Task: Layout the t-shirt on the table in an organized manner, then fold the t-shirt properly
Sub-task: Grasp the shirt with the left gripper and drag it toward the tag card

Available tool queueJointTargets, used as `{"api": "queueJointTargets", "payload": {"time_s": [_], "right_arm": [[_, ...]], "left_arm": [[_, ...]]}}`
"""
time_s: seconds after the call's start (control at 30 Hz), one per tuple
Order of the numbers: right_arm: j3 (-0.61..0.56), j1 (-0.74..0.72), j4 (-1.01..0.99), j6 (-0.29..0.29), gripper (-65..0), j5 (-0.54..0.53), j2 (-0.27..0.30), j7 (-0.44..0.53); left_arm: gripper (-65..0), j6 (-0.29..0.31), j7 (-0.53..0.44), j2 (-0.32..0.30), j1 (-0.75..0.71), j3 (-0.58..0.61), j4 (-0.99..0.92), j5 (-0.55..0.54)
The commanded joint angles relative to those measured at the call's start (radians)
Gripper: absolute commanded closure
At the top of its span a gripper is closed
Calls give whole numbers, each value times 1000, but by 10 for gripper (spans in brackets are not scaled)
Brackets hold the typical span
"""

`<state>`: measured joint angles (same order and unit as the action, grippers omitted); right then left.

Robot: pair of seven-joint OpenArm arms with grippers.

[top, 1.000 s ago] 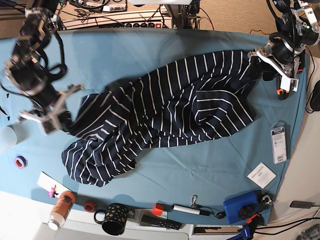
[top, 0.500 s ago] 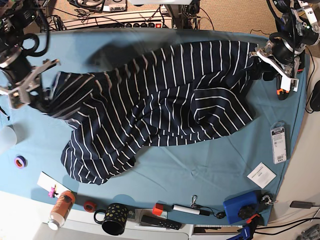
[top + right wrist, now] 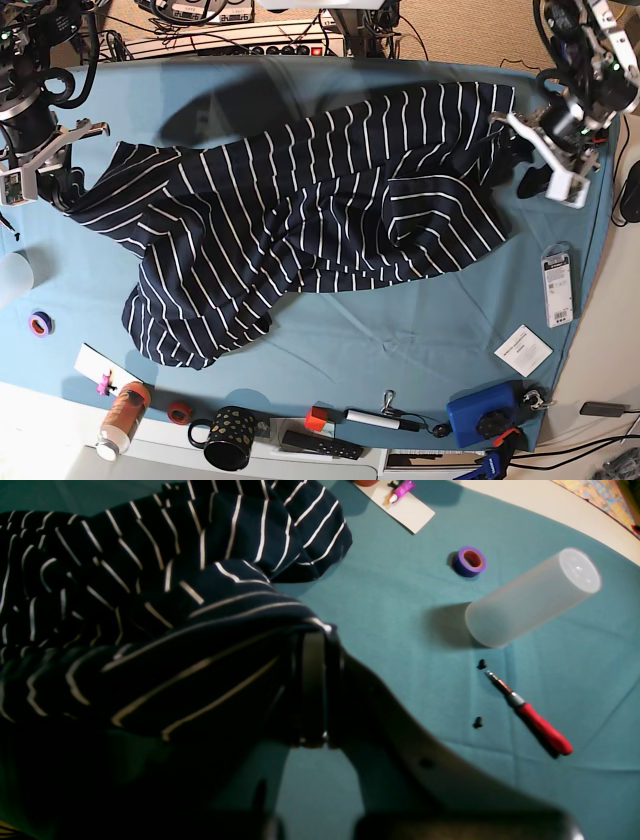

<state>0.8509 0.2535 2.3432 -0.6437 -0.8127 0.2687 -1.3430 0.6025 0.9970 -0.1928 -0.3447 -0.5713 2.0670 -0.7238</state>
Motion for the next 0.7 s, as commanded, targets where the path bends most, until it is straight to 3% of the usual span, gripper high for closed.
{"api": "queueJointTargets", "payload": {"time_s": [0.0,0.07,0.23,0.33,0.4,0.53,0.67], "right_arm": [[6,2,13,5,0,-22,16,19],[6,1,13,5,0,-33,10,13],[6,1,13,3,0,-31,5,12],[6,1,13,3,0,-32,5,13],[6,1,13,2,0,-31,5,13],[6,1,13,2,0,-32,5,13],[6,1,13,2,0,-31,5,13]], "left_arm": [[-296,8,-5,-12,16,29,14,-23],[-296,7,16,-23,38,114,8,2],[-296,-6,5,-23,65,318,8,195],[-296,-6,-43,-23,65,447,8,326],[-296,-11,-126,-23,64,536,8,476],[-296,-194,-291,-24,65,687,8,805],[-294,-271,-302,-24,65,766,3,908]]}}
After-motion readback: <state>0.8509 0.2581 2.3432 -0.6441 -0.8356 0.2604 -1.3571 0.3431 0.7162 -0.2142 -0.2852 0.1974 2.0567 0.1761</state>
